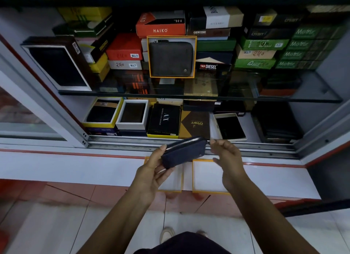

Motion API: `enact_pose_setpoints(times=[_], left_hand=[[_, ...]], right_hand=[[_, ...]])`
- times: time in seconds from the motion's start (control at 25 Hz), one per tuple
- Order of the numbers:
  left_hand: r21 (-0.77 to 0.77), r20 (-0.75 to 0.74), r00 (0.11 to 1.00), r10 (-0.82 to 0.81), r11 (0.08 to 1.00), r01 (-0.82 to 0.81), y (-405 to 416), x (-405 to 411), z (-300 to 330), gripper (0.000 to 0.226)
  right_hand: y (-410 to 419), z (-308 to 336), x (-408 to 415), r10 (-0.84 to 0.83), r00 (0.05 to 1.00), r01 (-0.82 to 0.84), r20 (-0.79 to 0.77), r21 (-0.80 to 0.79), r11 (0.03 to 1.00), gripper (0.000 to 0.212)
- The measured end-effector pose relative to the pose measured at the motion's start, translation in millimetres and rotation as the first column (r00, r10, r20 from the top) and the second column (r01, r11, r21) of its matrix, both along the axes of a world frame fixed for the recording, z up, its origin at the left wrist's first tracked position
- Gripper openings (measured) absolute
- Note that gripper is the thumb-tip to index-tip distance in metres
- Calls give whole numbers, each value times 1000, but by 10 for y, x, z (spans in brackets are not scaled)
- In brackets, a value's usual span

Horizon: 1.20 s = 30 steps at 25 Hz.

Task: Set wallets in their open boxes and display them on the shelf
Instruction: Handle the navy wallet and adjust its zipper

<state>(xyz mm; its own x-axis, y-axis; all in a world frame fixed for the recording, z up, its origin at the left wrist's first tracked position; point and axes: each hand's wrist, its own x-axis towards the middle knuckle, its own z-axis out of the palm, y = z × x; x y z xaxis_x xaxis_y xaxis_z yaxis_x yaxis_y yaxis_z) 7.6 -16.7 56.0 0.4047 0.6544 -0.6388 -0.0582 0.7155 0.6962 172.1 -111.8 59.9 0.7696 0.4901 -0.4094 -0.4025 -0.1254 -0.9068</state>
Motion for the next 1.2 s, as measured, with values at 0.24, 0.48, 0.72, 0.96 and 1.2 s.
enact_pose_setpoints(times=[0.24, 0.48, 0.72, 0.96, 1.2], left_hand=[[-268, 80, 995, 54, 963, -31, -71, 128, 102, 60], [-280, 83, 994, 73, 959, -47, -34, 149, 93, 71], [-86, 26, 1000, 11, 996, -9, -73, 170, 28, 50], [145, -47, 999, 12, 989, -5, -70, 218, 5, 36], [159, -105, 993, -55, 985, 71, -177, 321, -124, 49]], right_hand=[[40, -45, -221, 241, 958, -264, -155, -153, 952, 13], [12, -91, -354, 268, 959, -275, -91, -82, 958, 22], [65, 74, 32, -174, 973, 163, 154, 77, 984, 11], [20, 231, -209, -19, 587, -11, 809, 32, 999, 10], [-84, 86, -424, 312, 490, -337, 814, -153, 929, 14]])
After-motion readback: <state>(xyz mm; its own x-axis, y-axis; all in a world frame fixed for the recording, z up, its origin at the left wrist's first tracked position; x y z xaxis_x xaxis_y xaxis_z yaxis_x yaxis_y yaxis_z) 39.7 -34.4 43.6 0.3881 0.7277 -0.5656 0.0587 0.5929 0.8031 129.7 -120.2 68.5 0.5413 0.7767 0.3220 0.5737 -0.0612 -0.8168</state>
